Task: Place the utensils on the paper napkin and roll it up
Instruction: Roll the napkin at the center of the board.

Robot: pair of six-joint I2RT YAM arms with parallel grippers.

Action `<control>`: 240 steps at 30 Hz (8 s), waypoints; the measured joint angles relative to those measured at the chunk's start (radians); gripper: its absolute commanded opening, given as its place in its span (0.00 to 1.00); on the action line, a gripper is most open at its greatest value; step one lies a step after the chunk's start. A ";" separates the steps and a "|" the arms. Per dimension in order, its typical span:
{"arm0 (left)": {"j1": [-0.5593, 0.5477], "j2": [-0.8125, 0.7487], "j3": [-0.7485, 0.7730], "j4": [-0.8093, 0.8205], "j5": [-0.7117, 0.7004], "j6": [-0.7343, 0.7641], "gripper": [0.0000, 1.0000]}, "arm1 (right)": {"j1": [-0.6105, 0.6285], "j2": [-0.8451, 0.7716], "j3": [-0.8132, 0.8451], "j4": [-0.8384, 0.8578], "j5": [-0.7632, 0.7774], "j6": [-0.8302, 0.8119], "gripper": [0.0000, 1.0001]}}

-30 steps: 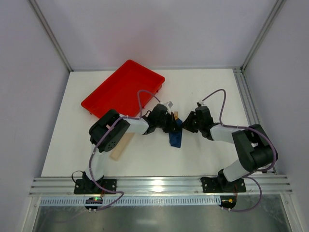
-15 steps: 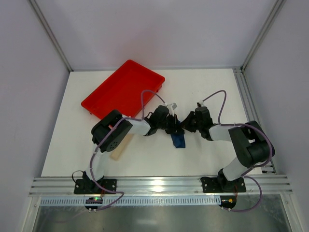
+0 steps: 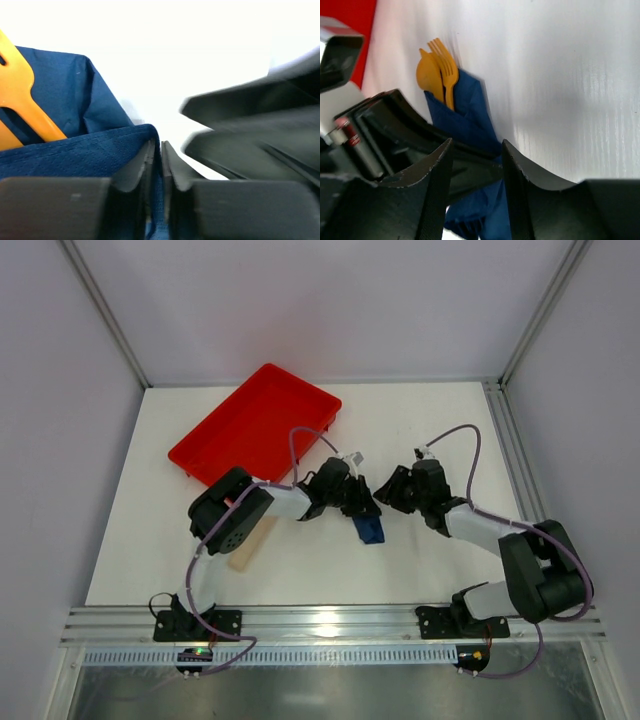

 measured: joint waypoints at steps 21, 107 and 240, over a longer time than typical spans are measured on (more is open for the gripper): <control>0.024 -0.010 0.030 -0.083 -0.060 -0.093 0.20 | 0.103 -0.189 -0.172 0.034 -0.192 -0.148 0.50; 0.023 -0.254 -0.047 -0.302 -0.159 0.030 0.40 | 0.325 -0.117 -0.299 0.254 0.250 0.480 0.10; -0.141 -0.273 -0.332 -0.055 -0.030 -0.072 0.06 | 0.306 -0.348 -0.249 -0.239 0.503 0.412 0.26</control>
